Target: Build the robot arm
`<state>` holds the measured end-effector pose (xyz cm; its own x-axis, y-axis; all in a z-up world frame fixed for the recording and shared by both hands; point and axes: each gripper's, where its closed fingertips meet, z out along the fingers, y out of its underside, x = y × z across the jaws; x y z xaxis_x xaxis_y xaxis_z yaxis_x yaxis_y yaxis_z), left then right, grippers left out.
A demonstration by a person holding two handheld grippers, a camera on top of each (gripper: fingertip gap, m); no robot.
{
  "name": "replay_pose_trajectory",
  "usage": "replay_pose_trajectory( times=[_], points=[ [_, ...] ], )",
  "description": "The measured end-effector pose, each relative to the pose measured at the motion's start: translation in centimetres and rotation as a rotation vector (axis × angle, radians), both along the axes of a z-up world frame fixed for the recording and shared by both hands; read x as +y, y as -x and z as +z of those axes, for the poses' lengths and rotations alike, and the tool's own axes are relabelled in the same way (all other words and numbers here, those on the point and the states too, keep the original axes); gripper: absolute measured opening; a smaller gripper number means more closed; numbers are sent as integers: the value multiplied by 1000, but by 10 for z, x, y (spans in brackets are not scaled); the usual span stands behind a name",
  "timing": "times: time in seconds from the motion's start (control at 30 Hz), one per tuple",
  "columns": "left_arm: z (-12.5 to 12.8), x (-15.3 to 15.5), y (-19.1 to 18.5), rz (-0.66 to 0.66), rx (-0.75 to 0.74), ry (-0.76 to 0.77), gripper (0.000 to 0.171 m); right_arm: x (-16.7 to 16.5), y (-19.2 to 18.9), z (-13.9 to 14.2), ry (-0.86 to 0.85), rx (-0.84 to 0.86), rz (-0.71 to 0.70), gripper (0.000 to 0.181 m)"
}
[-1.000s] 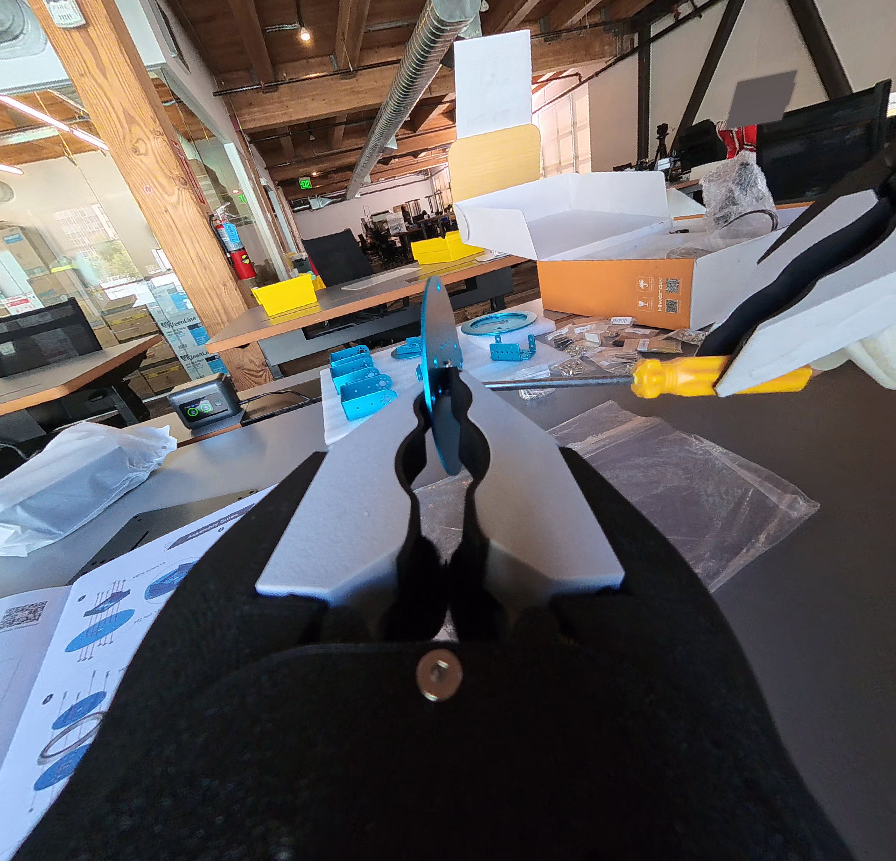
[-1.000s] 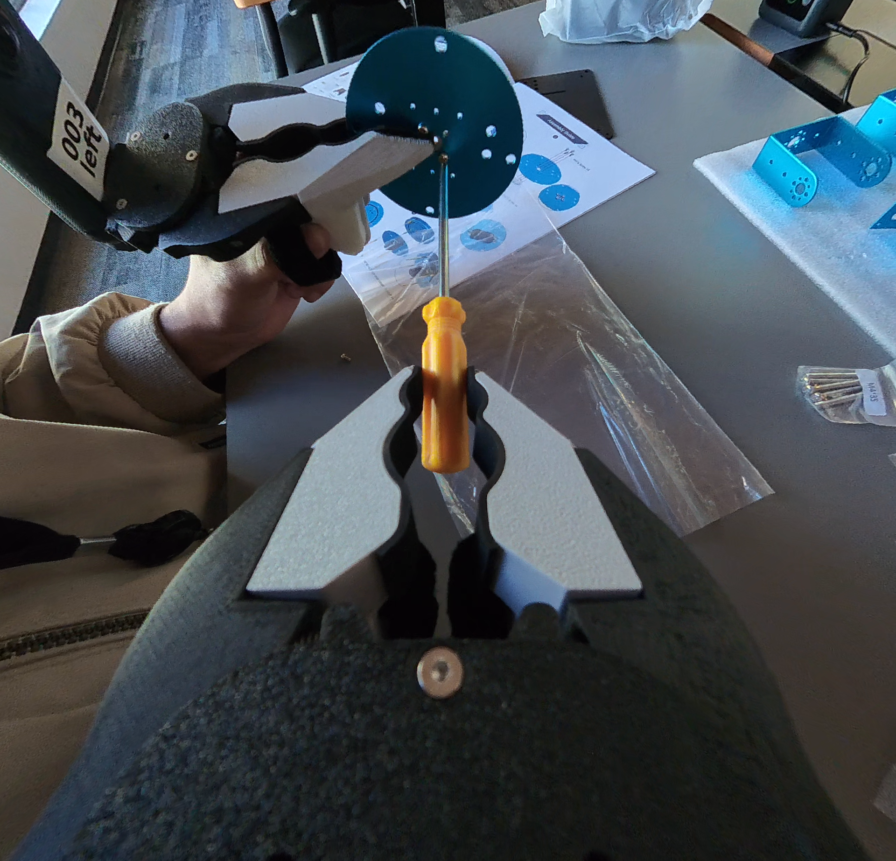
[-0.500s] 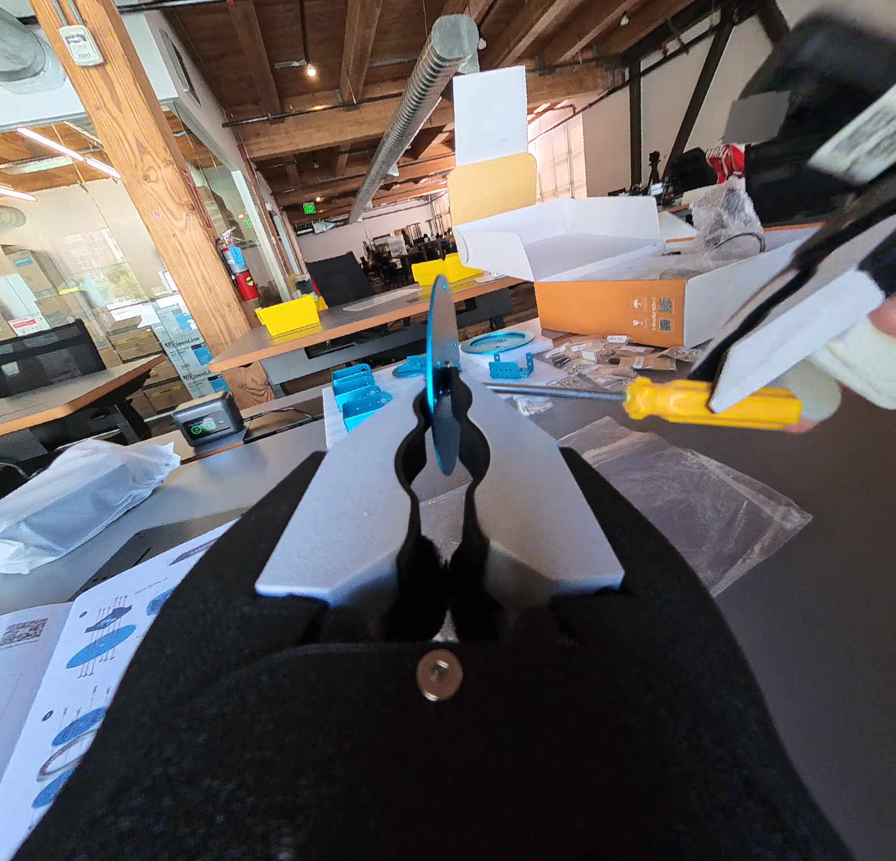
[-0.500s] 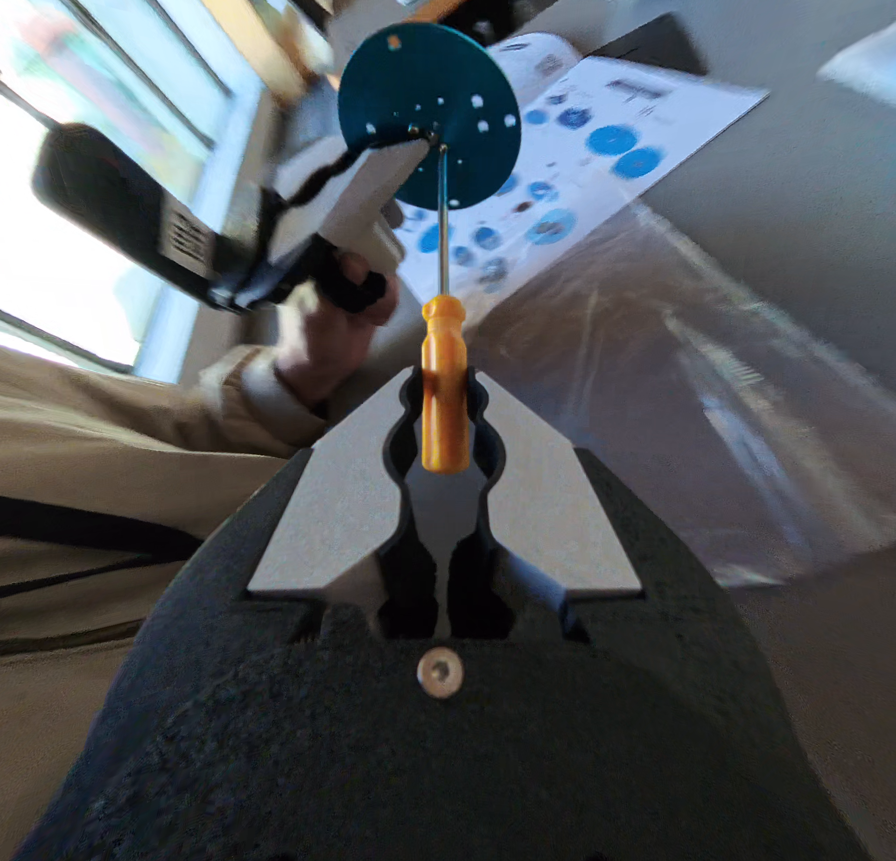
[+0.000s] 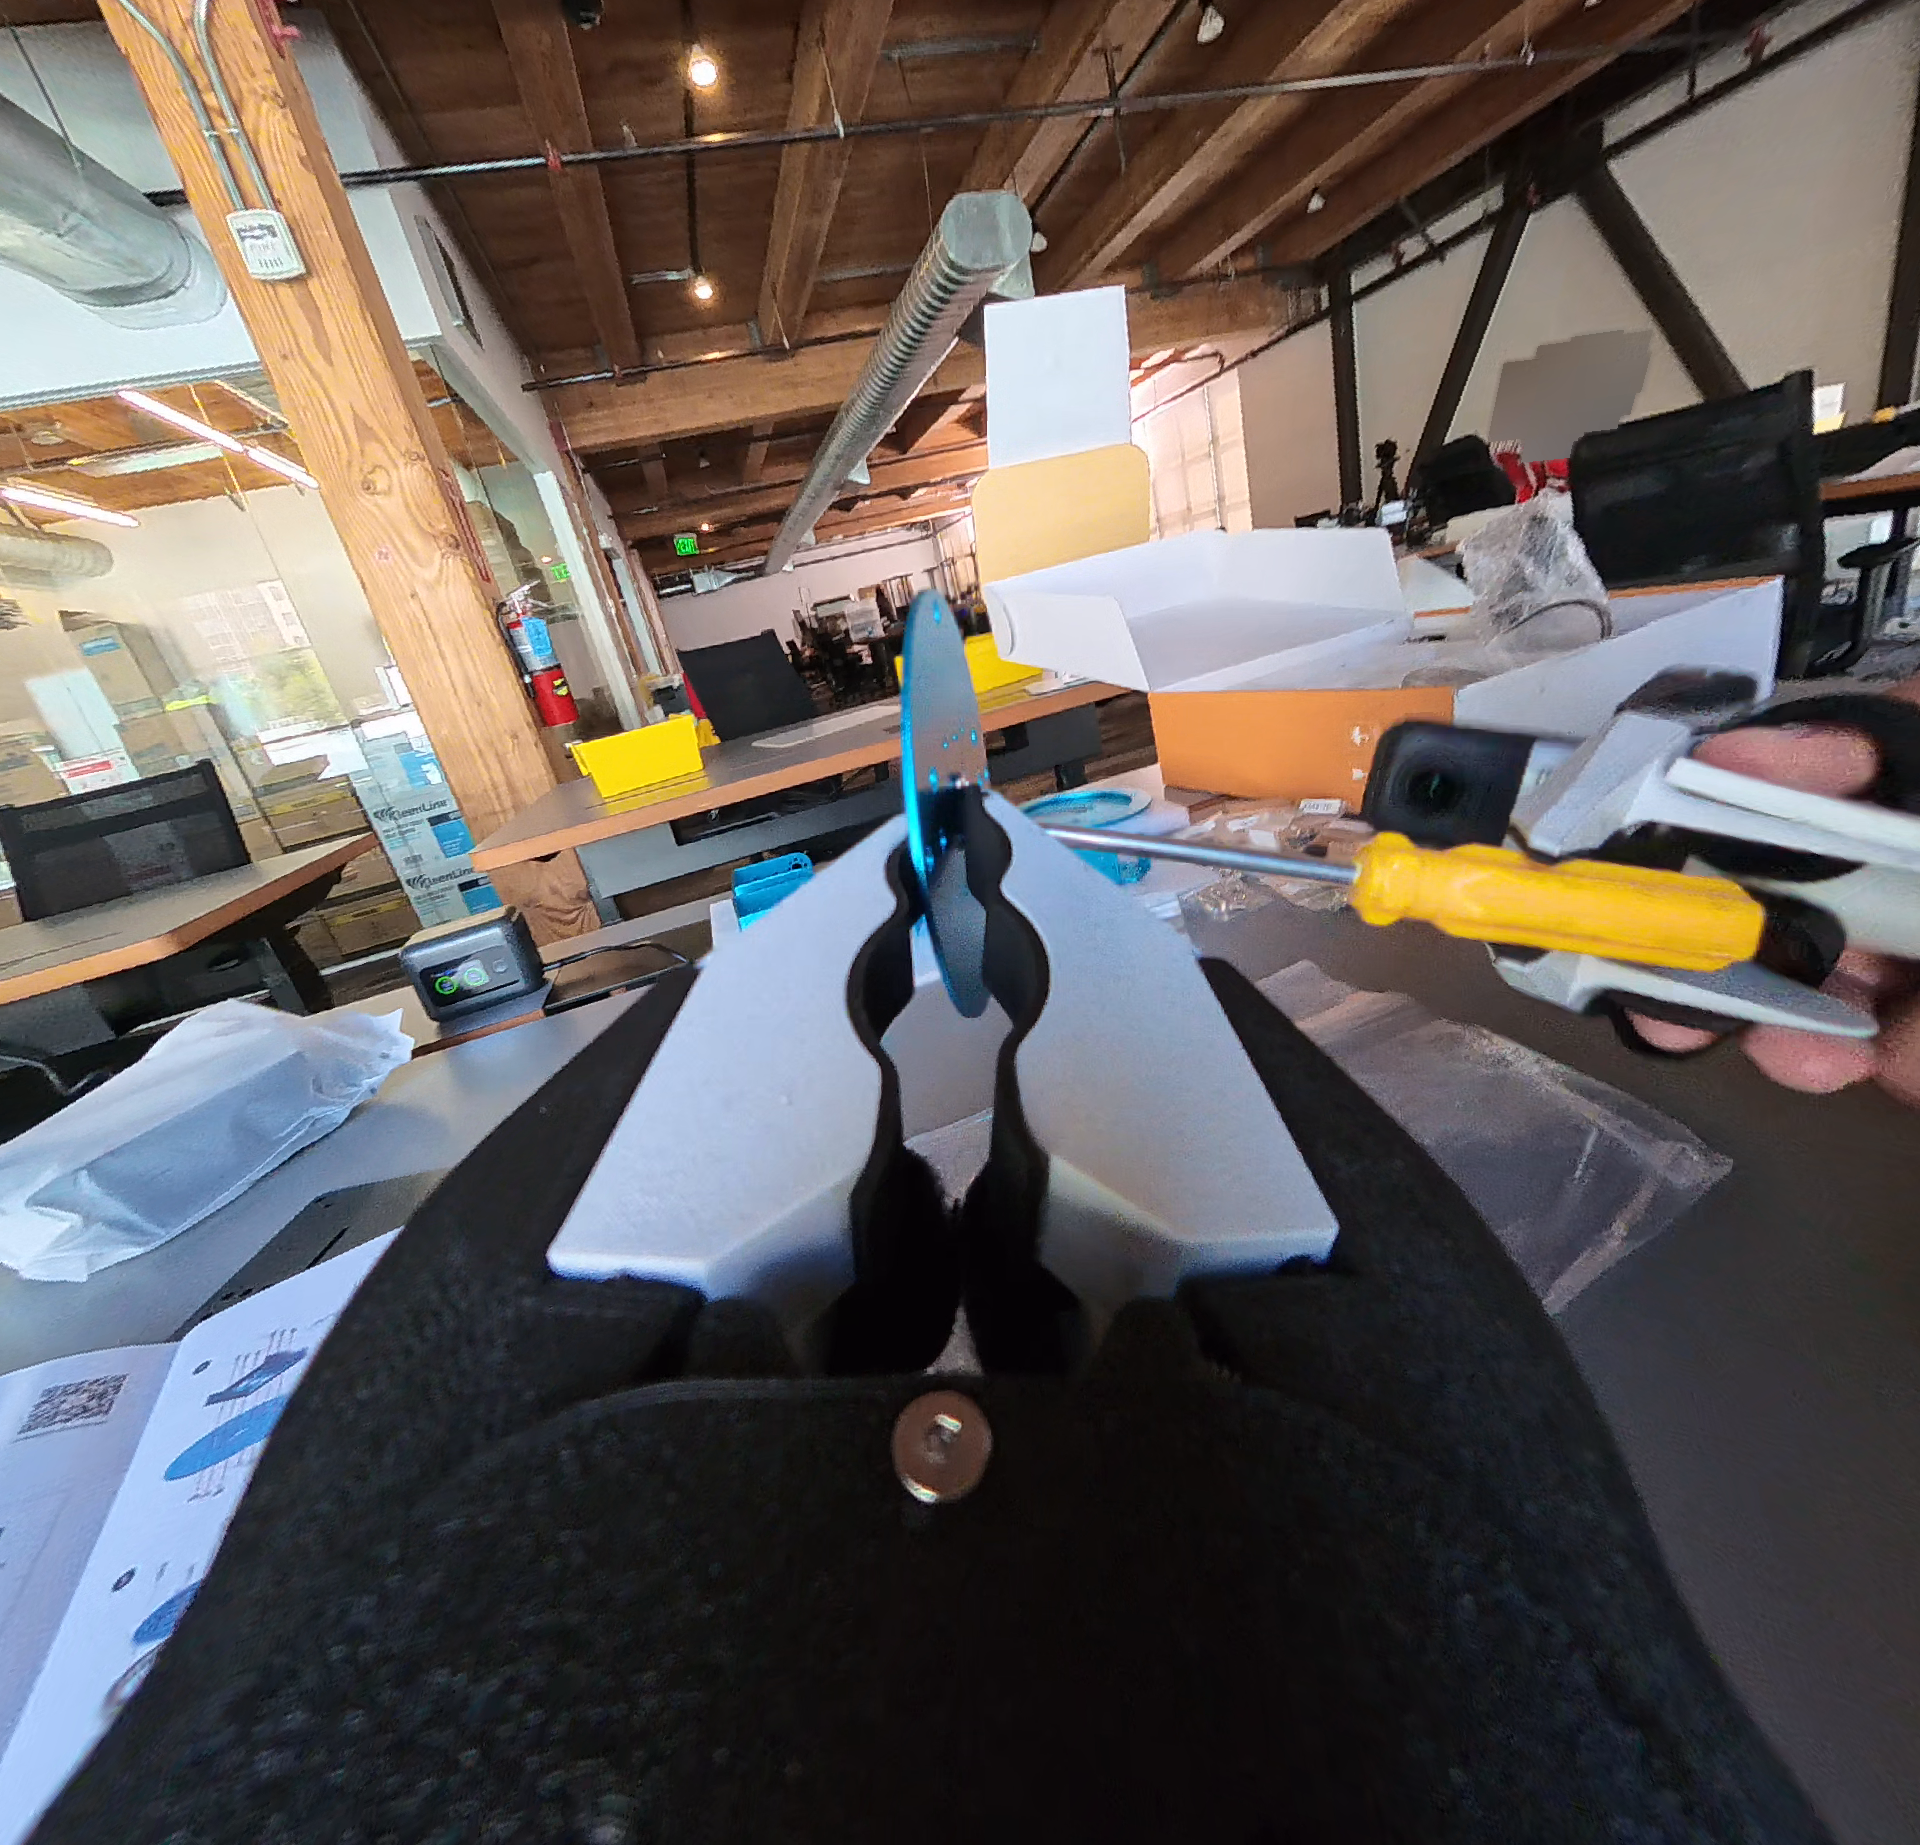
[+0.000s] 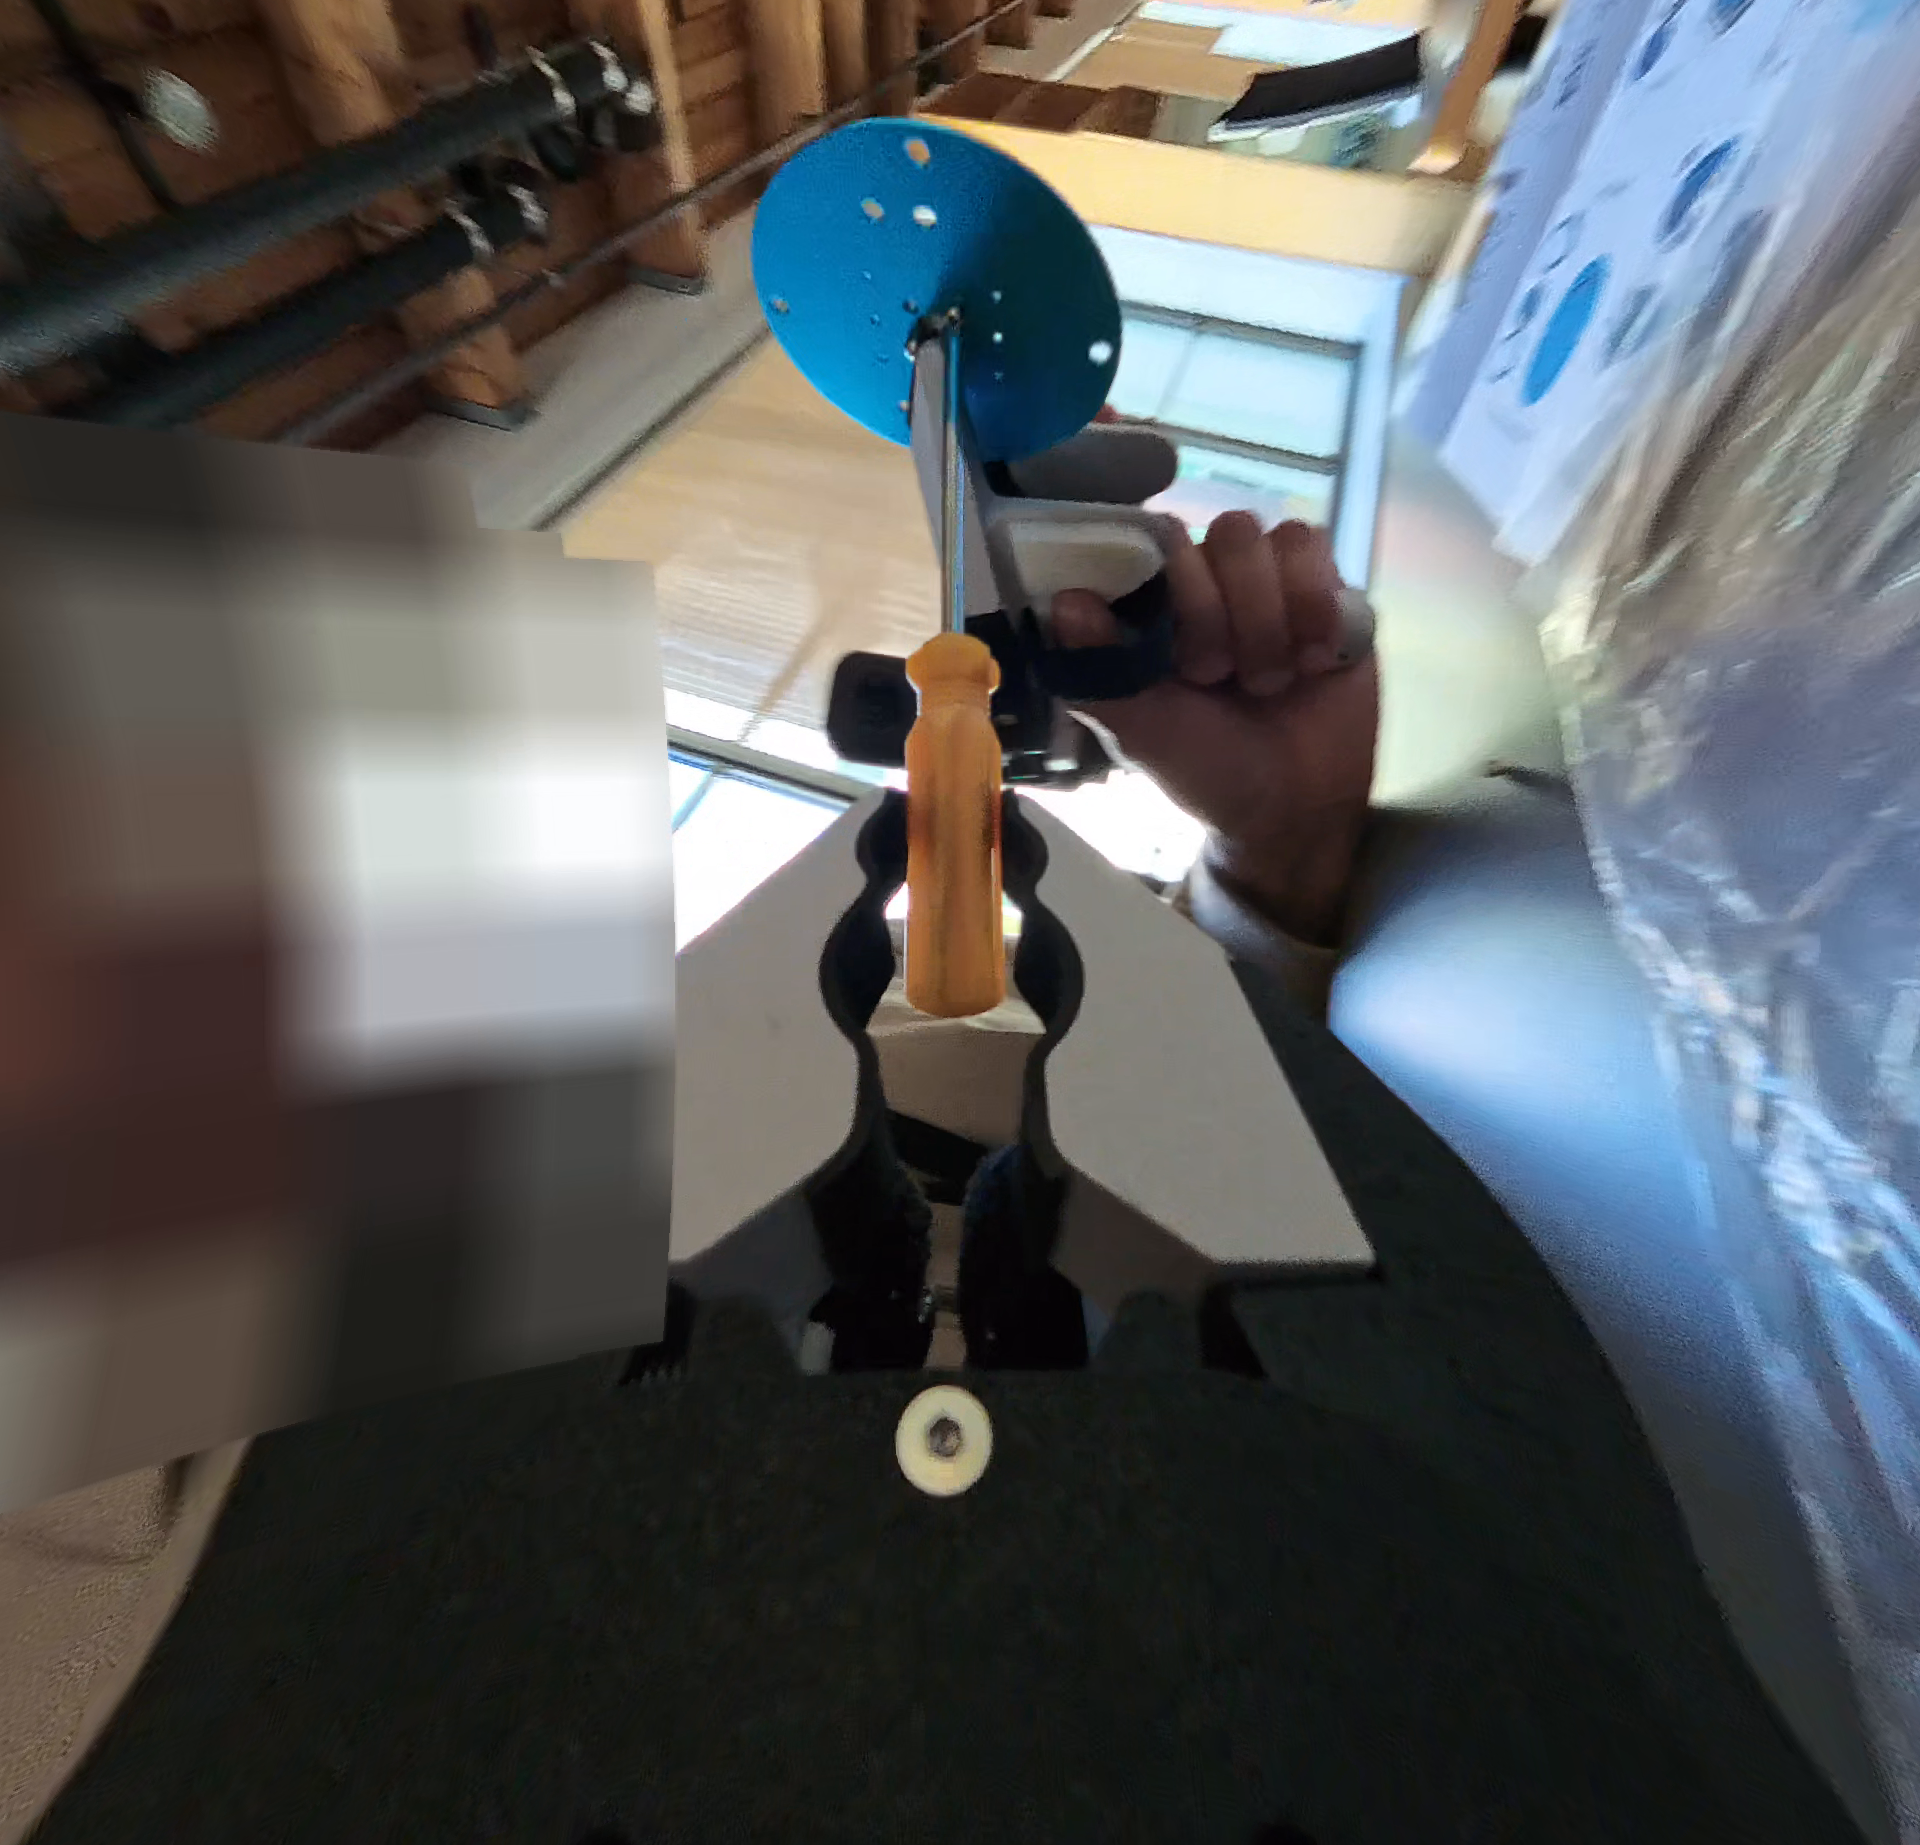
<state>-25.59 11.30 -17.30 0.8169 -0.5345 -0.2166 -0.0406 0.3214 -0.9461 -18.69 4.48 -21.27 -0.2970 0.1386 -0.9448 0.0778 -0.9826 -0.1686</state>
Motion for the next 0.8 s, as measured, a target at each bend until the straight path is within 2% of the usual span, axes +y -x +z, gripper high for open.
replay_pose_trajectory(
  times=[0.03,0.13,0.27,0.37,0.47,0.8],
  points=[
    [-2,2,0,10,14,6,6,2,-1,-4,-64,-58,-25,16],
    [-7,4,-2,26,50,16,6,6,-5,-17,-289,-270,-99,16],
    [-8,4,-2,28,51,21,5,13,-12,-26,-670,-577,-214,16],
    [-8,5,-2,29,48,25,5,12,-14,-15,-821,-657,-269,16],
    [-8,4,-3,23,47,24,5,10,-14,-12,-879,-706,-277,16],
    [-9,3,-4,18,54,29,6,14,-15,-10,-892,-716,-296,16]
  ],
)
